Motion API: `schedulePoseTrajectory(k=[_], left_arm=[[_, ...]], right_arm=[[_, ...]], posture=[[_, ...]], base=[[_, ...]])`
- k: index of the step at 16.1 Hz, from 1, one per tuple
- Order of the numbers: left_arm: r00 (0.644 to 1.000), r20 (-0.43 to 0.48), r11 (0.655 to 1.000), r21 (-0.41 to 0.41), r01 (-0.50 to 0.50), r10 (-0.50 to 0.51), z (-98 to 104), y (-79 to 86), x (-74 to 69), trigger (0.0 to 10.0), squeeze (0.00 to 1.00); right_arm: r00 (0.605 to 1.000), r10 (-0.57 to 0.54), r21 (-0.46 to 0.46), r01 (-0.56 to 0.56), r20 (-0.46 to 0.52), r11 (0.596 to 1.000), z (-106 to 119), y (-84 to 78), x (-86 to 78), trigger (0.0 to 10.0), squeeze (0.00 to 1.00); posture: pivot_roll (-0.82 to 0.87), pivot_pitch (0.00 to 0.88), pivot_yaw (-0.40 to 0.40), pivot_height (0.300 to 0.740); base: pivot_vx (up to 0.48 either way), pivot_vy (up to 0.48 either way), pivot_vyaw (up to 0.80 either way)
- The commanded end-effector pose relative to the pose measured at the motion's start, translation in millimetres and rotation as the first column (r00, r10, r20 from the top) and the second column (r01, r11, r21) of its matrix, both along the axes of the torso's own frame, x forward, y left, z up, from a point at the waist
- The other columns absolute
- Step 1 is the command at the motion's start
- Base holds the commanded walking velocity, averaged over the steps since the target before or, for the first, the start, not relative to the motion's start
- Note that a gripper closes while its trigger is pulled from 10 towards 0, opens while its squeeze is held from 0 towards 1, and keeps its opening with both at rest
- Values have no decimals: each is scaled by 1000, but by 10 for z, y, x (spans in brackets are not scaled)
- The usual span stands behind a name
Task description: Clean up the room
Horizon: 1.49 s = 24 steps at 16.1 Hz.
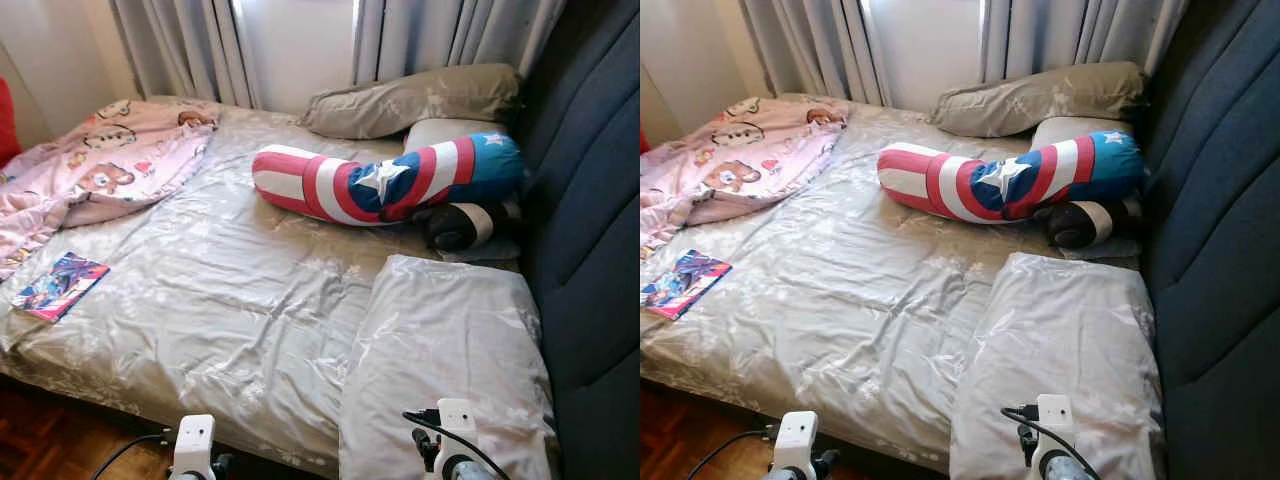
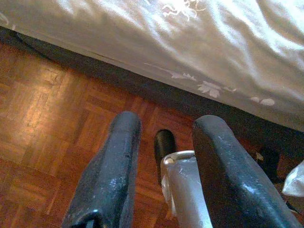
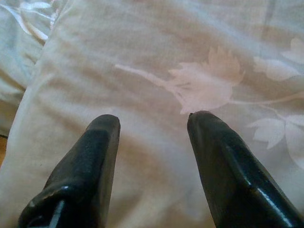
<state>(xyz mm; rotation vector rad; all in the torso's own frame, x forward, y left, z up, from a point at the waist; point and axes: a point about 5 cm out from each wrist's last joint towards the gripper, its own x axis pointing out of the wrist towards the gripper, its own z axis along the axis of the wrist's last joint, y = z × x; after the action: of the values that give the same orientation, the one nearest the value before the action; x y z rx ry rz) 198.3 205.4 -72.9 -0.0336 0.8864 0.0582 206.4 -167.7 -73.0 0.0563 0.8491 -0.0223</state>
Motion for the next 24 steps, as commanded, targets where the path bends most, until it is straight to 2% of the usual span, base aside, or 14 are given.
schedulePoseTrajectory(k=[1, 6, 12, 15, 24], left_arm=[[999, -37, 1000, 2, 3, -3, -41, 30, -83, 10000, 0], [999, -43, 1000, -1, 10, -10, -65, -9, -120, 10000, 0], [998, -34, 999, -5, 45, -45, -54, -112, -63, 10000, 0], [1000, -23, 1000, -6, 18, -18, -48, -93, -59, 10000, 0], [999, -23, 999, 12, 41, -41, -24, -49, -24, 10000, 0]], right_arm=[[1000, 1, -3, -1, -22, 1000, -25, -10, -41, 10000, 0], [999, 16, -6, -16, -33, 1000, -41, 4, -67, 10000, 0], [998, 46, -15, -46, -45, 999, -59, 25, -98, 10000, 0], [998, 45, -13, -46, -51, 999, -69, 31, -117, 10000, 0], [996, 49, -33, -52, -76, 998, -101, 24, -176, 10000, 0]], posture=[[28, 0, -17, 740], [30, 0, -14, 740], [31, 0, -14, 740], [29, 0, -12, 740], [30, 0, -10, 740]], base=[[0, 480, 0], [0, 480, 0], [0, 480, 0], [0, 480, 0], [0, 480, 0]])
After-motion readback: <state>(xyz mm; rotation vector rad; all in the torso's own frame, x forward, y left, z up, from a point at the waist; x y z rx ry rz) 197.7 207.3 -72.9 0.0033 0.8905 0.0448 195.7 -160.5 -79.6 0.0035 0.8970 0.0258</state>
